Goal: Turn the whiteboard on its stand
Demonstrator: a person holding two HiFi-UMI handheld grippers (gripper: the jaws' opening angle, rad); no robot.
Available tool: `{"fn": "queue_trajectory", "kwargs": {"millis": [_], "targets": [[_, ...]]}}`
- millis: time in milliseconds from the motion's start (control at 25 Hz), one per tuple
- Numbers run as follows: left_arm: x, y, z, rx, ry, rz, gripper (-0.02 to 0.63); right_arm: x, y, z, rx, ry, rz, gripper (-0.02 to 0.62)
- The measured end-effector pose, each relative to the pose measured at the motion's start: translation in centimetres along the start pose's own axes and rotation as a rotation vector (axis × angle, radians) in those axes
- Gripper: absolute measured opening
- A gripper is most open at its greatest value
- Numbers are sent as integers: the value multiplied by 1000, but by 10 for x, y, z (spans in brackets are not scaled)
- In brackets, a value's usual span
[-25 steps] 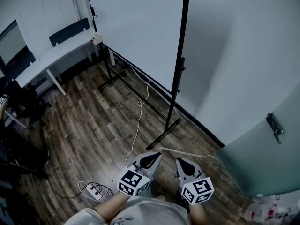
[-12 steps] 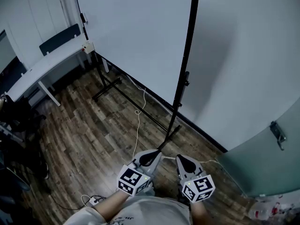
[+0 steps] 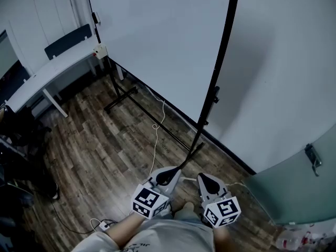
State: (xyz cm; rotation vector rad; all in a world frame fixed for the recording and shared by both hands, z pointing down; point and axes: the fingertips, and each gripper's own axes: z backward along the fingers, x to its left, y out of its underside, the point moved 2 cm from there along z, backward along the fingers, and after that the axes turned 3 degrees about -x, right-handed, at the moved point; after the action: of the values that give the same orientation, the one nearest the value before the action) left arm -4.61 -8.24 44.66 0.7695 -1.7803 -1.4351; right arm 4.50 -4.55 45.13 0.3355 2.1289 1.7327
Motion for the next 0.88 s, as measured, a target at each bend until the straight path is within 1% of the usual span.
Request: {"fn": "queue_trajectory", "kwargs": {"millis": [240,440,880], "targets": [[6,-9,-20,-10,-24,-2,11,-22,-7,-12,6,-14,3,6],[9,-19,-38,-15,-49,3,11,-41,-21,-19,8,-36,16,6],[25,-24,-81,-10,-83,1,11,-88,-32,-44,20,-54,40,6]]}}
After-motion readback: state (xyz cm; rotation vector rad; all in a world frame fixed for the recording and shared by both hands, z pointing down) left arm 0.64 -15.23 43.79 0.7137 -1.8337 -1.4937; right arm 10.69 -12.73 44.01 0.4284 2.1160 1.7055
